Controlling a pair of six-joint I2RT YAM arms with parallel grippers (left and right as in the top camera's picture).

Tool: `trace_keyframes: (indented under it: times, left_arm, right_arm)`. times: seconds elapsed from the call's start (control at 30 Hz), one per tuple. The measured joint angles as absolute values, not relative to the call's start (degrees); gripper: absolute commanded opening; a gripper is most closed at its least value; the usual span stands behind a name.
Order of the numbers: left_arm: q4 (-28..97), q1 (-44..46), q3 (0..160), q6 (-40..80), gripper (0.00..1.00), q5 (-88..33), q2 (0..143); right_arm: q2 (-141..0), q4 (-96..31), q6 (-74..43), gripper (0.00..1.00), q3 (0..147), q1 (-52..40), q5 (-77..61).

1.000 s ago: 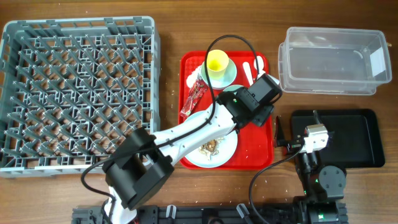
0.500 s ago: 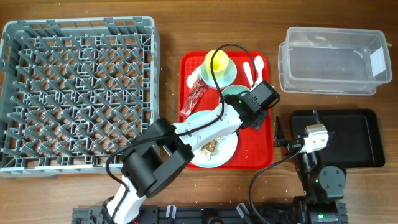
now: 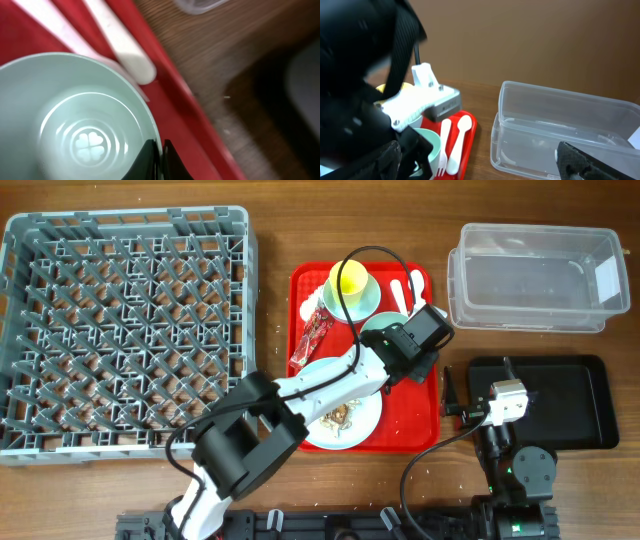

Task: Sort waste into correct bins and load items into the dishwasher rack
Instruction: 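Reach the left gripper to the larger light-blue bowl and grasp its rim, then carry the bowl left over the rack and set it down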

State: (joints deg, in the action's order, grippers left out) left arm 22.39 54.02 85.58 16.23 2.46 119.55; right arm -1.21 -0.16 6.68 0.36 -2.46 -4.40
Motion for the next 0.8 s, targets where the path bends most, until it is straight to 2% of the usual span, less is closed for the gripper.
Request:
trace_keyframes:
  times: [0.17, 0.3, 0.47, 0.57, 0.63, 0.8]
  left_arm:
    - [23.27, 54.04, 85.58, 19.03, 0.04, -2.98, 109.67]
    - [29.52, 50.94, 85.58, 21.67, 0.04, -4.62, 95.72]
    - [41.06, 28.53, 85.91, 28.10, 0.04, -11.57, 83.50]
    - [46.44, 9.13, 85.93, 29.56, 0.04, -22.06, 82.91]
    - [46.87, -3.57, 85.91, 29.61, 0.04, -32.86, 84.14]
    - [43.48, -22.68, 85.86, 28.42, 0.04, -52.31, 89.82]
  right_arm:
    - [-1.21, -0.16, 6.68, 1.00, 0.36, -2.46, -4.40]
    - [-1.21, -0.14, 6.68, 1.00, 0.36, -2.46, -4.40]
    - [-1.21, -0.14, 6.70, 1.00, 0.36, -2.46, -4.40]
    - [-1.21, -0.14, 6.70, 1.00, 0.36, -2.46, -4.43]
    - [-1.21, -0.16, 6.70, 1.00, 0.36, -2.46, -4.43]
    - [-1.21, -0.16, 6.68, 1.00, 0.36, -2.46, -4.40]
